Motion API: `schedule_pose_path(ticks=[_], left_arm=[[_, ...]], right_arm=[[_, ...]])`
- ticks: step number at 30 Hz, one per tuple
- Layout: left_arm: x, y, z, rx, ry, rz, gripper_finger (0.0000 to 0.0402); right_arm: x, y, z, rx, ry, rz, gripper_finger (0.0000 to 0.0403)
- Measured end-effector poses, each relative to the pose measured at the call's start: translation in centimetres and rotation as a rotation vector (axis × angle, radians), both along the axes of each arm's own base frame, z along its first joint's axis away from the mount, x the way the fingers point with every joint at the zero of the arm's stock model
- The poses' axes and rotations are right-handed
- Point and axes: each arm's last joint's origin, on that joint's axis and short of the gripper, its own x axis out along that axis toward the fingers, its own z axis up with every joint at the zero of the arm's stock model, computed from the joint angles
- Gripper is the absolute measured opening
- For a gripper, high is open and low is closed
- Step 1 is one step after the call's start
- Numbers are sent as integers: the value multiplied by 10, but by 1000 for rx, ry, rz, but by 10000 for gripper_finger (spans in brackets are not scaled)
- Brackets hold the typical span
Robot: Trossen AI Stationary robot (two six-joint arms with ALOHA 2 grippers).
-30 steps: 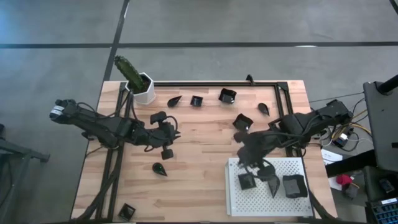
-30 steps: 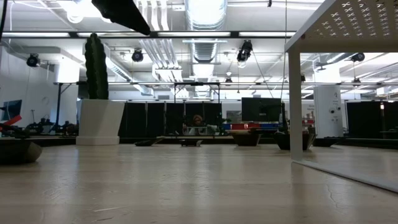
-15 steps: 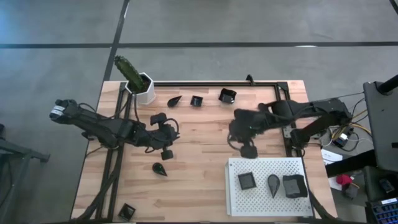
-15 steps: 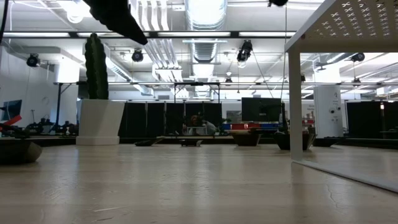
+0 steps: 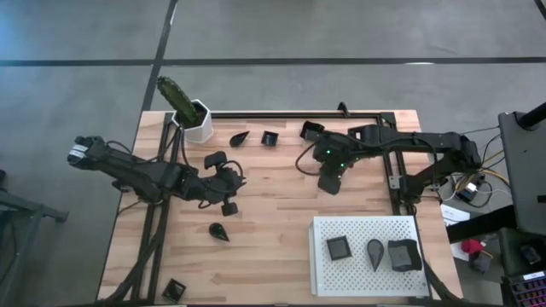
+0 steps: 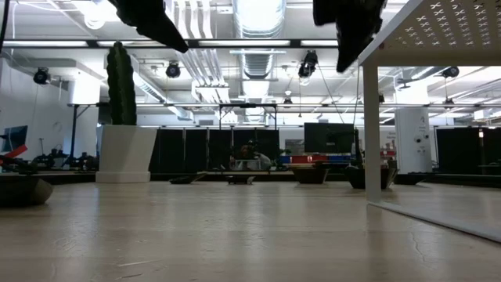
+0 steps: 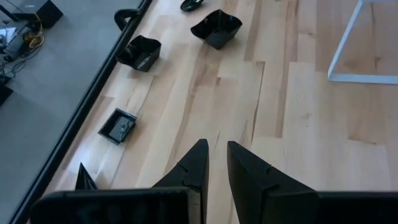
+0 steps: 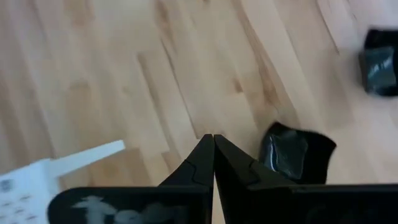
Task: Pick & Place Mini shaped plates
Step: Stack the drop-shaped plate on top of the other drop-shaped plate on the shelf
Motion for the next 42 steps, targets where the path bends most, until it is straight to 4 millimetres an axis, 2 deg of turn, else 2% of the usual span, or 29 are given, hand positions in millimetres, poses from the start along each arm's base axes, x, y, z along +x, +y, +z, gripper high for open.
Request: schedule_pose_path(ticks=[8, 14, 28, 33, 42], left_arm=[[0, 0, 0, 0, 0, -1, 53], [0, 0, 1, -4, -8, 0, 53], [4, -1, 4, -21, -59, 1, 53], [4, -1, 5, -26, -68, 4, 53], [7, -2, 9, -60, -128, 15, 53]], right_arm=[[-15, -16, -23, 18, 76, -85, 8], [-37, -22, -27, 45, 62, -191, 8], [-91, -19, -40, 49, -26, -516, 8], [-97, -23, -42, 55, -31, -565, 8], [-91, -34, -48, 55, -6, -617, 8]])
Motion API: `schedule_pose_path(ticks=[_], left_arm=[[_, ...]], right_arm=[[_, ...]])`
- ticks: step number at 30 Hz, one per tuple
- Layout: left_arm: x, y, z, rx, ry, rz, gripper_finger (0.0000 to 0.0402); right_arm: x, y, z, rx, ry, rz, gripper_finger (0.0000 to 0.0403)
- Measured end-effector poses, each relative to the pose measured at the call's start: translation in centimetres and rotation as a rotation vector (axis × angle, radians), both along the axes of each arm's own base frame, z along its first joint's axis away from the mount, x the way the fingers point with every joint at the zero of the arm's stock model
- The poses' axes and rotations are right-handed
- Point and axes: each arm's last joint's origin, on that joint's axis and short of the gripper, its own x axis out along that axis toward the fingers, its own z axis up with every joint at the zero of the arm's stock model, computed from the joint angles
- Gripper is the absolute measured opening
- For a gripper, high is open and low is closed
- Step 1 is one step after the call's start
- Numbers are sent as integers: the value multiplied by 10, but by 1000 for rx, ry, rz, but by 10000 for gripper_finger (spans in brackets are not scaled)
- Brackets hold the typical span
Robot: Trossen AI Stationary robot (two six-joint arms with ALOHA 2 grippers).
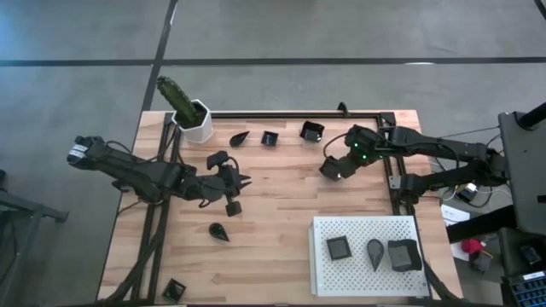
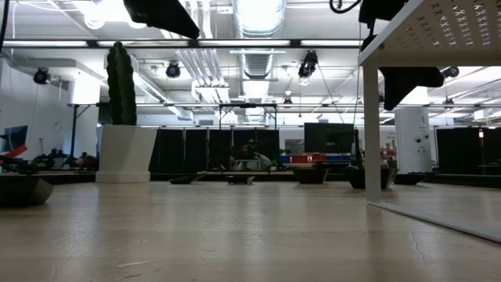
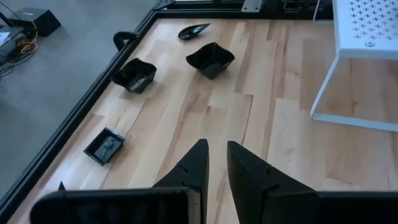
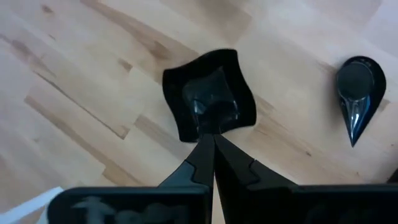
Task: Pick & Place Mini shaped plates
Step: Stack the drop-shaped plate on top of the other drop-shaped plate on the shelf
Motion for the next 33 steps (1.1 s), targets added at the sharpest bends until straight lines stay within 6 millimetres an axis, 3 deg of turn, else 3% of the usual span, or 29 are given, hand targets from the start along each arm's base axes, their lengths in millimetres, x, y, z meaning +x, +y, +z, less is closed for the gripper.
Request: schedule_pose_path(ticks=[15, 20, 27, 33], left_arm=[[0, 0, 0, -57, -26, 34, 53], [1, 0, 0, -59, -29, 35, 53], [1, 0, 0, -59, -29, 35, 53], [1, 0, 0, -60, -29, 35, 53]], right_arm=[[-9, -28, -6, -46, 66, -171, 9], [-18, -36, -13, -19, 135, -221, 36], [-29, -43, -38, -16, 207, -265, 97], [-34, -45, -66, -27, 209, -245, 119]])
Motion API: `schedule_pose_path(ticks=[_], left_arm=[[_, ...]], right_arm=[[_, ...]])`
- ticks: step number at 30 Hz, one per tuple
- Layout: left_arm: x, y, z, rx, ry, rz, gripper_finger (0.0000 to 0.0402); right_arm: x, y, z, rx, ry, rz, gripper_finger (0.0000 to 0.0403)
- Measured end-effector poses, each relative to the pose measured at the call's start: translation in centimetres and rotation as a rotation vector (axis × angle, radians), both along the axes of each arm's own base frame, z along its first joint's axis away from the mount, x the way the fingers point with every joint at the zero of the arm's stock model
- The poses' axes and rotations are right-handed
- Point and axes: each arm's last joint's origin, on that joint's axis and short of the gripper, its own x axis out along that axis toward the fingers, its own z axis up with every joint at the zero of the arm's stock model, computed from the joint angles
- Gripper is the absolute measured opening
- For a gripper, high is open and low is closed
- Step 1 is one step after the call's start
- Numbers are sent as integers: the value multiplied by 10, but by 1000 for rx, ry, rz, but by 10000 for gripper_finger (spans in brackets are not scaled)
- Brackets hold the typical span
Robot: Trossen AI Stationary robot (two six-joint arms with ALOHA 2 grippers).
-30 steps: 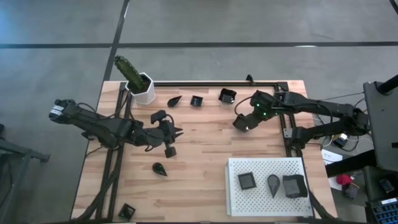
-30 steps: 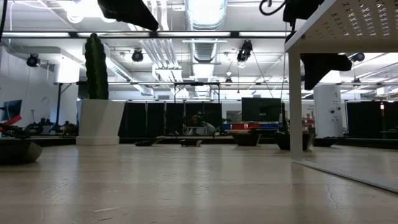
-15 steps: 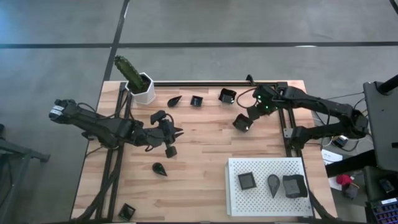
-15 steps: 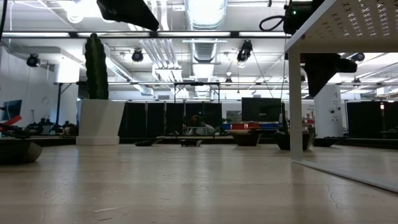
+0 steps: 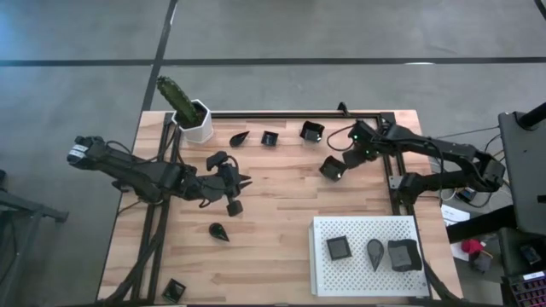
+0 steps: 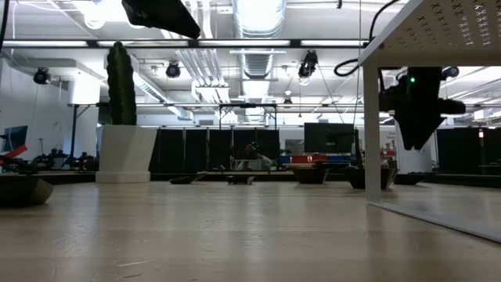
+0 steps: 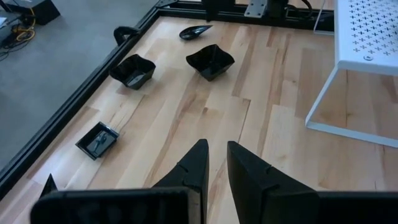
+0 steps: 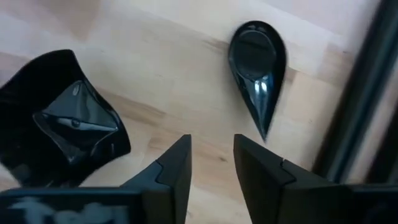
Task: Pick & Place Mini shaped plates
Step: Stack the drop-shaped plate on top of the other drop-shaped plate on the shelf
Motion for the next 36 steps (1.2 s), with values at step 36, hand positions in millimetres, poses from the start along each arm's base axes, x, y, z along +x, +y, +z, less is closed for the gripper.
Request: schedule_pose_path(ticks=[36], left_arm=[[0, 0, 0, -14, -5, 9, 53]], right_arm=[[-11, -1, -55, -207, 16, -5, 127]])
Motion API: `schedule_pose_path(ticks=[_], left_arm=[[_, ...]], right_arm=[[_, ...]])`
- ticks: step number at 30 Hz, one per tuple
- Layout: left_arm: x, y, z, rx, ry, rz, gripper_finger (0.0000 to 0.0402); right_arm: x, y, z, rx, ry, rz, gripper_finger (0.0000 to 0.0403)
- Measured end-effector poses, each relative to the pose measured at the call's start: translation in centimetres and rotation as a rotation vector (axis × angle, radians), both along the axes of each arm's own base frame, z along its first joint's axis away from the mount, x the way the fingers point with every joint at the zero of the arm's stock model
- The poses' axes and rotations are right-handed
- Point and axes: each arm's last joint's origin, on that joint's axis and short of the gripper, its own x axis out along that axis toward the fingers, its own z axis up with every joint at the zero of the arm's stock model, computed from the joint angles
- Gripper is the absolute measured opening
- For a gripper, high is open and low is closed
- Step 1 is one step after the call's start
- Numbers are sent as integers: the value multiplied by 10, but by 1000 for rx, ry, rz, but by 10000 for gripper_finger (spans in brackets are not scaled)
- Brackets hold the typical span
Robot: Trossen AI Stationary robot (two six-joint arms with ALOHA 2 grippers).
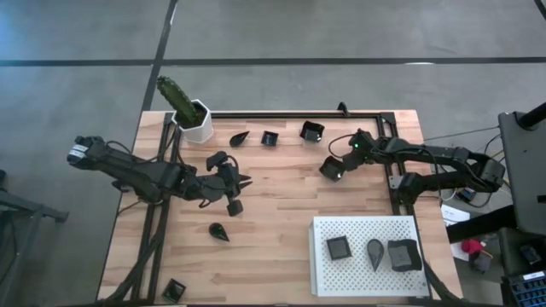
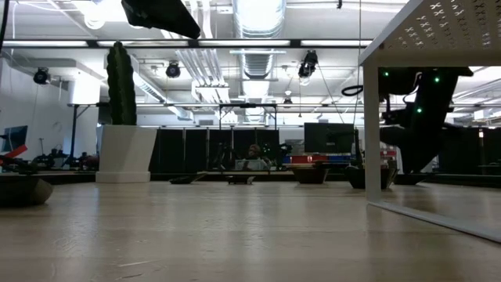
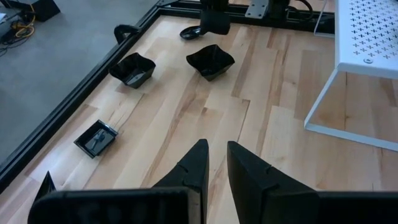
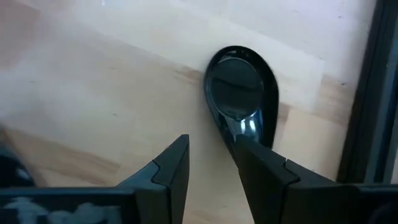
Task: Pick & Place Mini shaped plates
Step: Stack the drop-shaped plate on top of the other drop-shaped plate on the shelf
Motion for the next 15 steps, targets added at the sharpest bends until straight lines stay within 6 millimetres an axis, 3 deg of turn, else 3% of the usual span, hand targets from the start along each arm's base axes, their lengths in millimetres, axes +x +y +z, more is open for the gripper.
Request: schedule_pose_path(ticks=[15], left_arm=[[0, 0, 0, 0, 0, 0, 53]], right_arm=[[-8, 5, -14, 12, 37, -4, 115]])
